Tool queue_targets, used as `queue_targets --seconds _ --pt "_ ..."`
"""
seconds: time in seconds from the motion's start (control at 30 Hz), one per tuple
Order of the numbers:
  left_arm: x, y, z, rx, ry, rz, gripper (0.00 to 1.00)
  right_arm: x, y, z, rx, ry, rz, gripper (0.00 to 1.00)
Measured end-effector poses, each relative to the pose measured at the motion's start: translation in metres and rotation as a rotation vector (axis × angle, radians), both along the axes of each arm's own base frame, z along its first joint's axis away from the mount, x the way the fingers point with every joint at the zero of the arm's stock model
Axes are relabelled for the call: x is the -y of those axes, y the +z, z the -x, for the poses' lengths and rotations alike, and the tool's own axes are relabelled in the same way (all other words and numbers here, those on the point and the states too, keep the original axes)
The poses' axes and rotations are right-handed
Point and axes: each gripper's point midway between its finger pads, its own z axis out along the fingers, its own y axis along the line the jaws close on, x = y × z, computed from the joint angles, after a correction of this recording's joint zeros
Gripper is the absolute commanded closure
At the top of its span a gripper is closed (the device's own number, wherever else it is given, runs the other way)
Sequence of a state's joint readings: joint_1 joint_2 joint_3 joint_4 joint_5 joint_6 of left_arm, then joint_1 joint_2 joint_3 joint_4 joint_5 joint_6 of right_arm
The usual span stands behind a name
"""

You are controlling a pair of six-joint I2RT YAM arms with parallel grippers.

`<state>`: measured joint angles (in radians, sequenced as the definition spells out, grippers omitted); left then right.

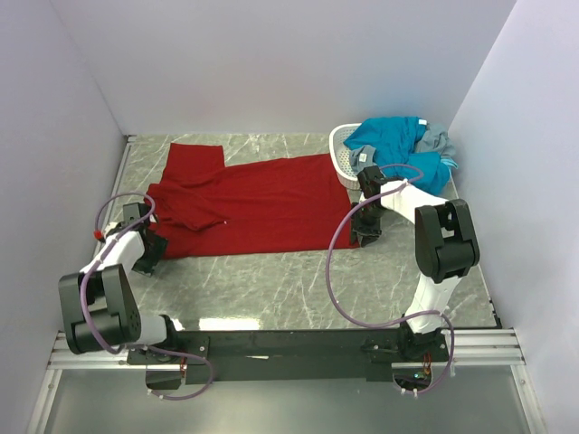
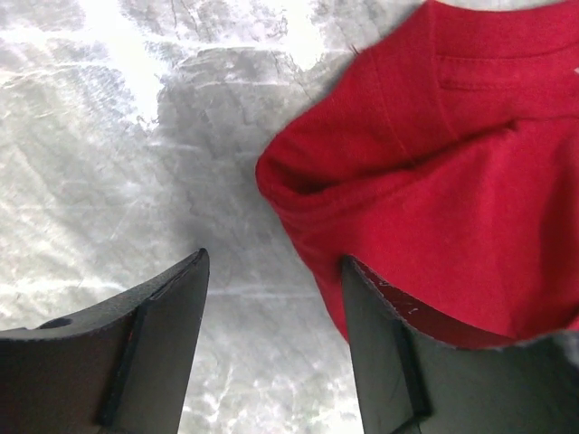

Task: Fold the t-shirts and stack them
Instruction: Fold the tshirt

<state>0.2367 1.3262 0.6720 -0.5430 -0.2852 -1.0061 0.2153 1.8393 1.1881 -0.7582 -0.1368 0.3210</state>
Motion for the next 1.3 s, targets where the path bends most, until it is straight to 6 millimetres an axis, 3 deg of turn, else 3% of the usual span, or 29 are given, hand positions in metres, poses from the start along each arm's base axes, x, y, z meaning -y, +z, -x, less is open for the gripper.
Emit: queue_targets --seconds 0.23,0.33,0.37,0.47,0.53,0.63,0.77,0.9,1.3 --pt "-0.006 -0.007 -0.008 -0.023 -0.014 -0.015 0.43 -0.002 -0.001 0.001 -0.008 0.002 -0.013 0.64" --pt "-0.012 -0.007 -0.018 -0.029 -0.018 -0.032 0.63 -0.003 -0.002 0.001 -0.012 0.003 -0.019 0.68" --pt "-0.014 -0.007 -0.022 -0.025 -0.021 -0.036 0.76 -0.004 -0.002 0.001 -0.012 0.003 -0.021 0.70" --pt "-0.018 -0.008 -0.034 -0.013 -0.026 -0.043 0.93 -0.005 -0.002 0.002 -0.014 0.004 -0.028 0.80" --pt "-0.020 -0.007 -0.040 -0.003 -0.030 -0.047 0.99 -0.006 -0.001 0.002 -0.015 0.005 -0.031 0.87" --pt "-0.022 -0.007 -0.042 0.002 -0.028 -0.049 0.99 -0.006 -0.002 0.004 -0.020 0.001 -0.036 0.99" --pt "-0.029 -0.006 -0.039 0.007 -0.013 -0.048 0.99 -0.005 -0.001 0.010 -0.032 -0.002 -0.034 1.00" --pt "-0.037 -0.004 -0.021 -0.013 0.008 -0.052 0.99 -0.004 -0.001 0.020 -0.059 -0.002 -0.037 1.00" --pt "-0.034 0.030 0.023 0.030 0.071 -0.067 0.99 -0.007 0.011 0.059 -0.150 0.025 0.005 1.00"
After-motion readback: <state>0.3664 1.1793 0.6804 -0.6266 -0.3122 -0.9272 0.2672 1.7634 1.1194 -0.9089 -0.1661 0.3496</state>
